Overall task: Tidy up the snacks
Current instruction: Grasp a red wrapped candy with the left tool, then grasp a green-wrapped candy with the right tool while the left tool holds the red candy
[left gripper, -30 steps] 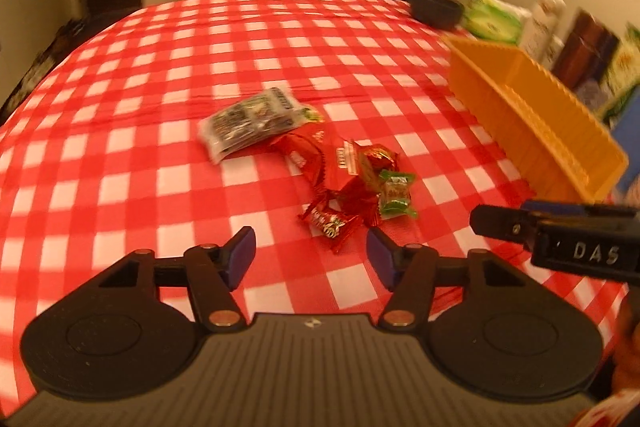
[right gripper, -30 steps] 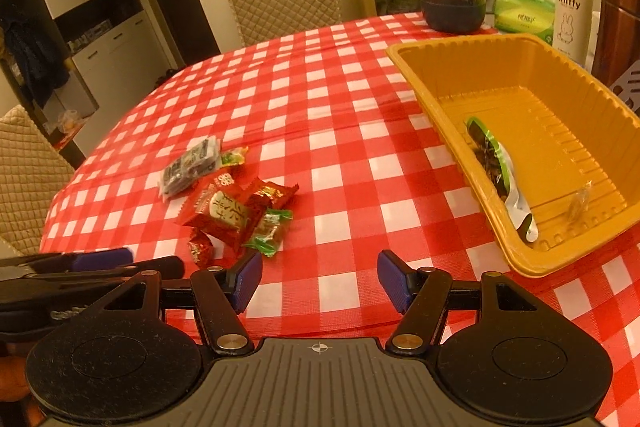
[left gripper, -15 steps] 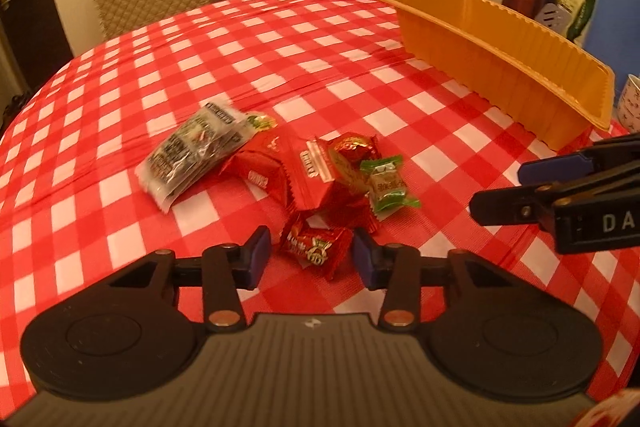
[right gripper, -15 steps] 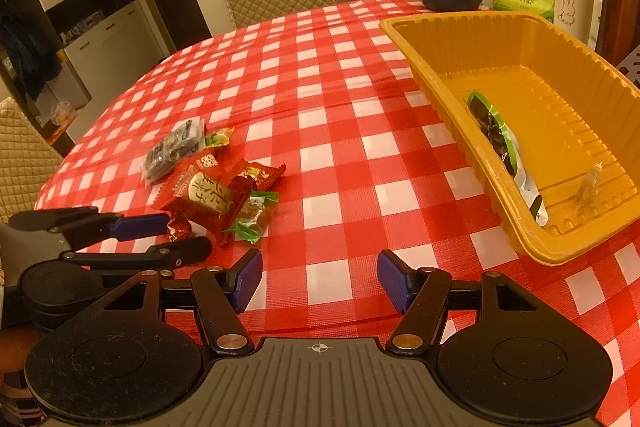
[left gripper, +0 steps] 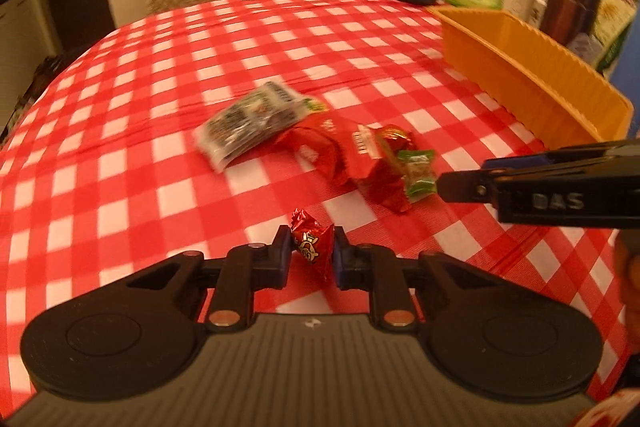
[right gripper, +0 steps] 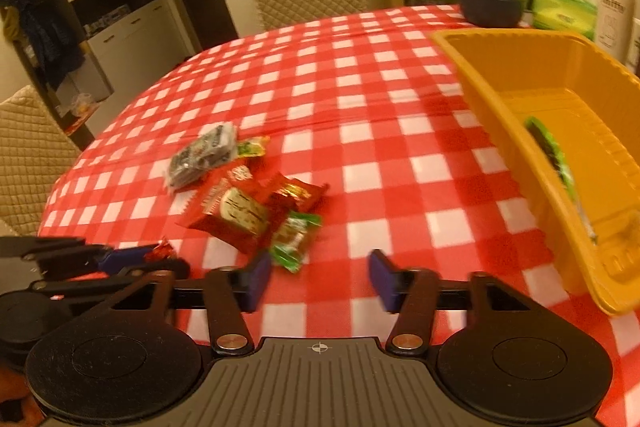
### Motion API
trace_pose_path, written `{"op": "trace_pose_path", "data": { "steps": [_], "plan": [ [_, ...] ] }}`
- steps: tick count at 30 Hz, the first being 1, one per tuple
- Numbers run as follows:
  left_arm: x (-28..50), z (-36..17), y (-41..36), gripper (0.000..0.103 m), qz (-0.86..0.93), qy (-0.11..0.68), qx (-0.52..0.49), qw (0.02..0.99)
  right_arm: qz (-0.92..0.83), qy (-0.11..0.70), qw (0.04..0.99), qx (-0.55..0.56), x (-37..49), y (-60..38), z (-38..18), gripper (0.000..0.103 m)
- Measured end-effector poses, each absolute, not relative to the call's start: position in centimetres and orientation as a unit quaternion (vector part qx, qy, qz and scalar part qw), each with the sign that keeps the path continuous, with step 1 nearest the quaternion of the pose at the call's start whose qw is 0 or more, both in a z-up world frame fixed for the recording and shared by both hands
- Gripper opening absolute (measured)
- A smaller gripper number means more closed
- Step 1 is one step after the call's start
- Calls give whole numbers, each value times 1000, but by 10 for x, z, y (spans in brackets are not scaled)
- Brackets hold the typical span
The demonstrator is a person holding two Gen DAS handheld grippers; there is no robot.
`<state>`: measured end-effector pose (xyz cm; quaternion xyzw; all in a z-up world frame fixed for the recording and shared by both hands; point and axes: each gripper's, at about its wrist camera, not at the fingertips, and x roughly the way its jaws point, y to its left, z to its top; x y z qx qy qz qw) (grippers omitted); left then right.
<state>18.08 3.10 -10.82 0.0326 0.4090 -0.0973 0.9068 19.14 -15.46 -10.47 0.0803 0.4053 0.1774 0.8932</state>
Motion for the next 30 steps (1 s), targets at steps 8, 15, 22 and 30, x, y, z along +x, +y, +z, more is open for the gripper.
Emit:
{"op": "trace_pose_path", "data": {
  "steps": [8,15,22,30],
  "plan": [
    [171,-102,41,18,-82,408,8,909,179,403,894,81,209,-138,-111,43],
    [166,-101,40,18,-80,409,3,909,176,399,900,25,208,-120,-116,25],
    [156,-99,37,18,-78,412,3,908,169,398,901,11,197,-123,-114,22],
    [138,-87,31,18,-71,411,1,909,160,399,903,21,167,-141,-98,22]
  ]
}}
